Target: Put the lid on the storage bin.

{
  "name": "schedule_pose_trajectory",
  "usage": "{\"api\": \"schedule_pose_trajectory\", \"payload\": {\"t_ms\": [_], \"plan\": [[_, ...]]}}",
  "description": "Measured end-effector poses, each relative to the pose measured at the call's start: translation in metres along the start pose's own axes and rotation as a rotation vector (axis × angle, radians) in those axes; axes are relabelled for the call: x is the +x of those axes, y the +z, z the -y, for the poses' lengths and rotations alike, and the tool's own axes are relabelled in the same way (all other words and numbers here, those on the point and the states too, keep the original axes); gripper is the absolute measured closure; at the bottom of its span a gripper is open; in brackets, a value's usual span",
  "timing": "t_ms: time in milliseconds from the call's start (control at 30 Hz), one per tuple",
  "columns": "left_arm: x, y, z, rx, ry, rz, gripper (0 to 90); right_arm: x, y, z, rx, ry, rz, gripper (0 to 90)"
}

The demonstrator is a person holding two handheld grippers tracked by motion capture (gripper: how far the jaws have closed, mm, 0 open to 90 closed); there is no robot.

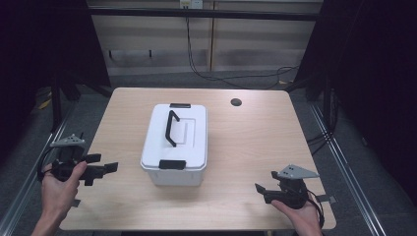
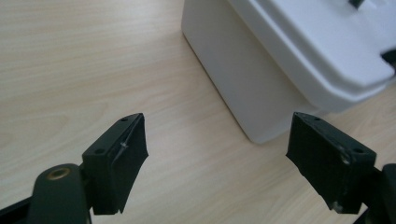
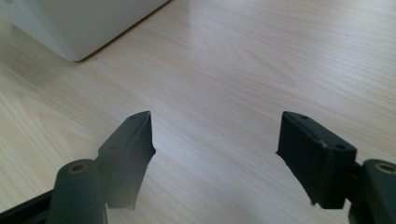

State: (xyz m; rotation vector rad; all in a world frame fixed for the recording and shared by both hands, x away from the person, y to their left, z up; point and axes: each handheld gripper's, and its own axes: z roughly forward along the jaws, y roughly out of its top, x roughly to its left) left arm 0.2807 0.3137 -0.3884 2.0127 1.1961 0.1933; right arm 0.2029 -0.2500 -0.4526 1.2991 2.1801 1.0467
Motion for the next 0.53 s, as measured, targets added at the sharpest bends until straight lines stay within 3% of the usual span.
{"api": "schedule_pose_trajectory", "payload": {"t_ms": [267, 367, 467, 533], "plan": [[0.008, 0.017, 0.022, 0.008, -0.006, 0.0, 19.6, 0.0, 0.0, 0.0, 0.0, -0.001, 0.004, 26.3], [0.014, 0.026, 0.026, 0.019, -0.024, 0.0, 19.6, -0.001, 0.002, 0.0, 0.001, 0.003, 0.004, 26.0], [0.018, 0.032, 0.025, 0.006, -0.012, -0.009, 19.6, -0.001, 0.004, 0.0, 0.005, -0.006, 0.009, 25.8], [0.02, 0.035, 0.028, 0.022, -0.011, -0.008, 19.6, -0.001, 0.006, 0.0, 0.005, -0.009, 0.015, 25.9]]}}
